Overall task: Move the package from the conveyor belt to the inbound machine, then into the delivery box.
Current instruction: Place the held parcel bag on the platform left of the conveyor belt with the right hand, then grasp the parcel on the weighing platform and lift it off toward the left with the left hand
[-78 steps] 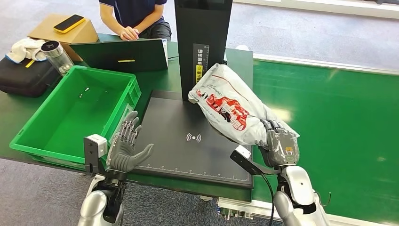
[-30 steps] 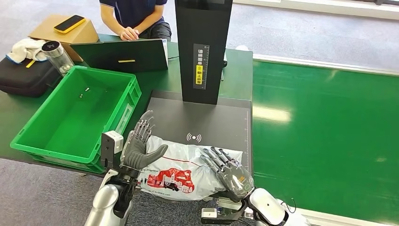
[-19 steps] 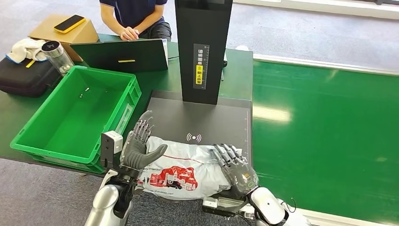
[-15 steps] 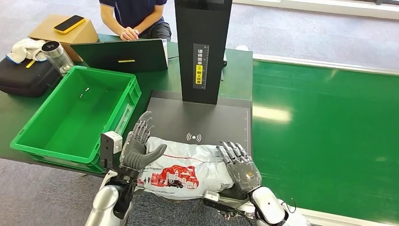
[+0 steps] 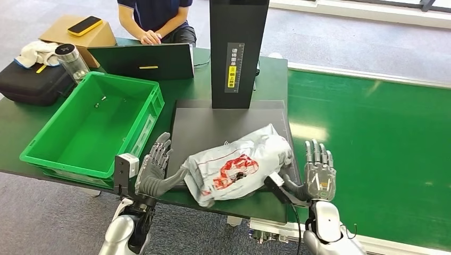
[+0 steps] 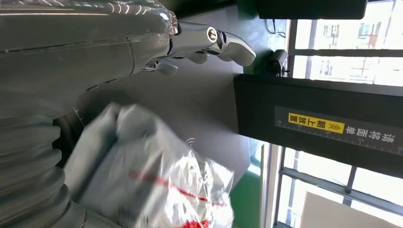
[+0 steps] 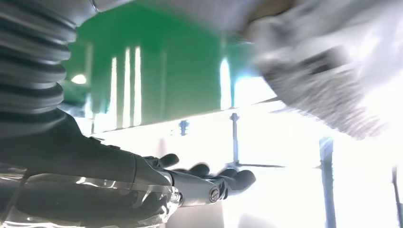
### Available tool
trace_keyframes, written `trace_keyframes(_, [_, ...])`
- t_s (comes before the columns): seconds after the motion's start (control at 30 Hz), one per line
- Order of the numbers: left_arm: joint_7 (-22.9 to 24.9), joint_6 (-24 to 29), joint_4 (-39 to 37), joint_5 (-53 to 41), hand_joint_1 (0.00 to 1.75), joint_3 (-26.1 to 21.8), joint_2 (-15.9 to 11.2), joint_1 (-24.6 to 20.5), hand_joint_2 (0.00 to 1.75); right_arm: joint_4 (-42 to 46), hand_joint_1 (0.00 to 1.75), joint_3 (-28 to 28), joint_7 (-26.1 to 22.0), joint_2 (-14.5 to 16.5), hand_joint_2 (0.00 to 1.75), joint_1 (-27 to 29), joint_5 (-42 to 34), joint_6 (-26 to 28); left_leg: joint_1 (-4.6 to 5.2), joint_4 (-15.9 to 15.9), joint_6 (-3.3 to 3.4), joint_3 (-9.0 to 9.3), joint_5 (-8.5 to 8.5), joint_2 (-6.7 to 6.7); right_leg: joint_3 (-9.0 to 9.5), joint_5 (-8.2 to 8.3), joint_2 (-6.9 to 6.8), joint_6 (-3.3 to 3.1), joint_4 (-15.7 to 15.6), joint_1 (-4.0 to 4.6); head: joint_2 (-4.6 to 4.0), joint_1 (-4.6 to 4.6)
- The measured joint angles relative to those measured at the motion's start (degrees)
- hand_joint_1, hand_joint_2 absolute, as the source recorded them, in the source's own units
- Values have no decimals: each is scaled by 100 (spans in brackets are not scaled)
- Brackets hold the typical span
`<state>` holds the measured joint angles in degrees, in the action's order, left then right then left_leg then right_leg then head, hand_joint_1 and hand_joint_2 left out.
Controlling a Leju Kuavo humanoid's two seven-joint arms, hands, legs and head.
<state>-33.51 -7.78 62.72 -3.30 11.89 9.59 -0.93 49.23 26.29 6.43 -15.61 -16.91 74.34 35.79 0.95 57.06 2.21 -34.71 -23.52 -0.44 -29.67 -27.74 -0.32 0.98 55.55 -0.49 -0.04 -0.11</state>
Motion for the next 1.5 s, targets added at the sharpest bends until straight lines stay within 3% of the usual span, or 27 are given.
trace_keyframes(0.13, [1, 11, 0, -5, 0, 2, 1, 14, 175, 6, 0, -464, -194, 92, 0, 18, -157, -87, 10, 5, 7, -3, 5, 0, -4, 44, 1, 63, -1, -11, 1, -2])
trace_keyframes(0.37, [-179, 248, 165, -237, 0, 13, 1, 80, 175, 414, 0, -924, -890, 262, 0, 327, -750, 43, 10, 6, -6, -14, -7, 0, -11, 28, 3, 57, -1, -10, 1, -2])
trace_keyframes(0.7, [-306, 569, 575, -530, 0, 136, -2, 206, 175, 1078, 0, -1095, -1673, 339, 0, 764, -1416, 14, 9, 4, -21, -13, -24, 0, -13, 4, 2, 48, 0, -7, 0, -2])
trace_keyframes(0.83, [-539, 759, 838, -591, 0, 212, -3, 298, 175, 1526, 0, -1095, -2193, 339, 175, 1027, -1839, 181, 9, 4, -23, -13, -30, 0, -13, 0, 3, 46, 0, -8, 2, -3])
trace_keyframes(1.0, [-562, 913, 1443, -904, 0, 490, -56, 475, 175, 2098, 0, -1140, -2432, 351, 175, 1284, -2141, 389, 9, 4, -23, -13, -34, 0, -15, -6, 2, 41, 0, -9, 2, -2])
trace_keyframes(1.27, [418, 1512, 1769, -3166, 0, 1340, -314, 552, 175, 2821, 0, -1472, -2384, 404, 175, 1727, -2261, 411, 9, 4, -21, -11, -40, -1, -16, -10, 2, 40, 0, -9, 0, -2])
trace_keyframes(1.5, [575, 1557, 1737, -3438, 0, 1710, -433, 543, 175, 3140, 0, -1698, -2383, 463, 175, 1929, -2263, 412, 9, 4, -21, -10, -41, 0, -16, -10, 3, 40, 0, -9, 0, -2])
